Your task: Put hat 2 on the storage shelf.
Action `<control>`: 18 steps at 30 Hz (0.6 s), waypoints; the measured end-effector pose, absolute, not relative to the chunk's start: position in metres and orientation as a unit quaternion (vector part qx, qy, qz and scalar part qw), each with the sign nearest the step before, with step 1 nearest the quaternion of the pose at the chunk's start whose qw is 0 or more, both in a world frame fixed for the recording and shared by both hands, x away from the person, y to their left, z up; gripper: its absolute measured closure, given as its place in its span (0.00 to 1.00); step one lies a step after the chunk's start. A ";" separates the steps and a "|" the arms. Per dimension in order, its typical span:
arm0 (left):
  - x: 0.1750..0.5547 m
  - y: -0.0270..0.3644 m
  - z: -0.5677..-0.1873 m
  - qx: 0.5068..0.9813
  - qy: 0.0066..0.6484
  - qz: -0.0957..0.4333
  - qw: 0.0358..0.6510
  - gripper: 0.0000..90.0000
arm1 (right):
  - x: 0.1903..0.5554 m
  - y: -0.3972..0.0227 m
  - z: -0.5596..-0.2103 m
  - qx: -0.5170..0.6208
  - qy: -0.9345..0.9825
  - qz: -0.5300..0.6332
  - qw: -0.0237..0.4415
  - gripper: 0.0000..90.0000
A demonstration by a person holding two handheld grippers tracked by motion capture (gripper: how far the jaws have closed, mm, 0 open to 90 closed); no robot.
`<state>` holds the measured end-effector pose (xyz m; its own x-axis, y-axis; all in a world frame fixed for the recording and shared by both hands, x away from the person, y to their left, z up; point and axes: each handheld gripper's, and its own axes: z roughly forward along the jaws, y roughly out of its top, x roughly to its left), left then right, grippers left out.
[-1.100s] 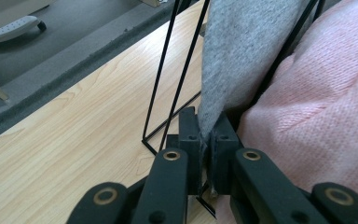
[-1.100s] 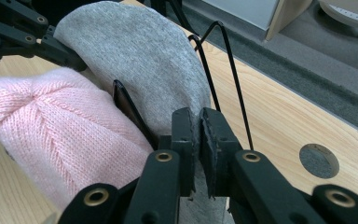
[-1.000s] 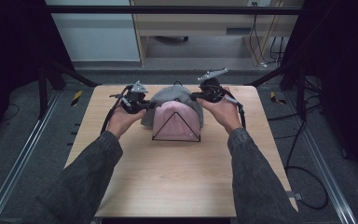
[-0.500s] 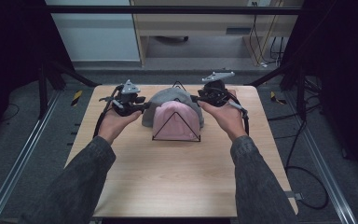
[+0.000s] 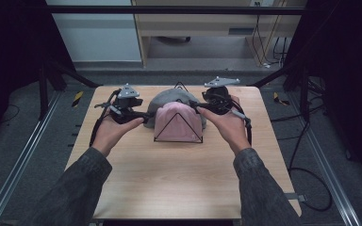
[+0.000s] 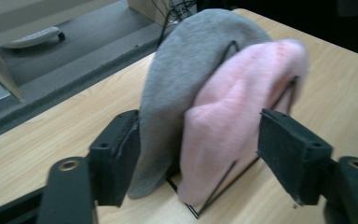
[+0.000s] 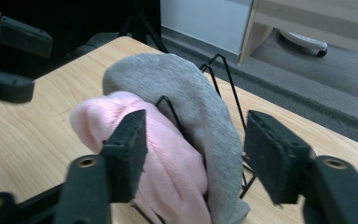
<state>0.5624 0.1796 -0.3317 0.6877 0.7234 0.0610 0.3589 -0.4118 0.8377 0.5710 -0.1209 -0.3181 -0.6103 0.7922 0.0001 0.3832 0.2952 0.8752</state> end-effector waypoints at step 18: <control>0.524 0.181 -0.327 0.845 0.297 0.206 0.395 0.11 | 0.527 -0.124 -0.317 0.381 0.772 0.449 0.240 0.17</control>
